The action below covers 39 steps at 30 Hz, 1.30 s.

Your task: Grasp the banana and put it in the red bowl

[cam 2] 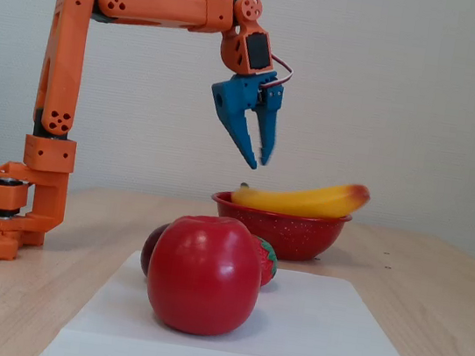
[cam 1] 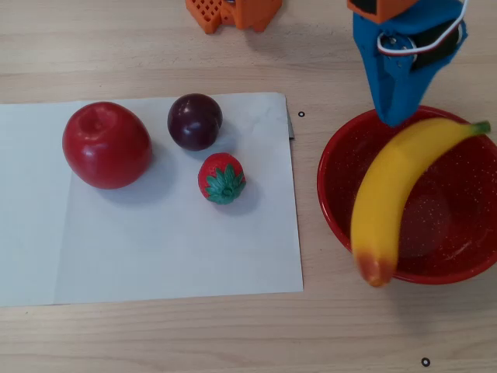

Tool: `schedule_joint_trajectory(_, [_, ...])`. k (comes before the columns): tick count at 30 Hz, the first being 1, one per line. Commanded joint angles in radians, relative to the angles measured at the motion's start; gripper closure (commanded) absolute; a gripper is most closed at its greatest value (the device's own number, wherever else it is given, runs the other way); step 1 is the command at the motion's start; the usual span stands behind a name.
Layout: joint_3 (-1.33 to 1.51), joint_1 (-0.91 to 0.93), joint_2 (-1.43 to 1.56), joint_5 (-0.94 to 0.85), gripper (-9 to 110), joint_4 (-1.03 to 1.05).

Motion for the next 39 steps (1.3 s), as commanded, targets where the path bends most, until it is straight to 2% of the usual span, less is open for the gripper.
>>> schedule_joint_trajectory(1, [-0.126, -0.06, 0.11, -0.021, 101, 0.046])
schedule_joint_trajectory(11, [-0.095, -0.176, 0.301, 0.012, 101, 0.143])
schedule_joint_trajectory(21, [0.117, -0.327, 0.586, -0.018, 101, 0.173])
schedule_joint_trajectory(39, [0.951, -0.46, 1.241, -0.017, 101, -0.273])
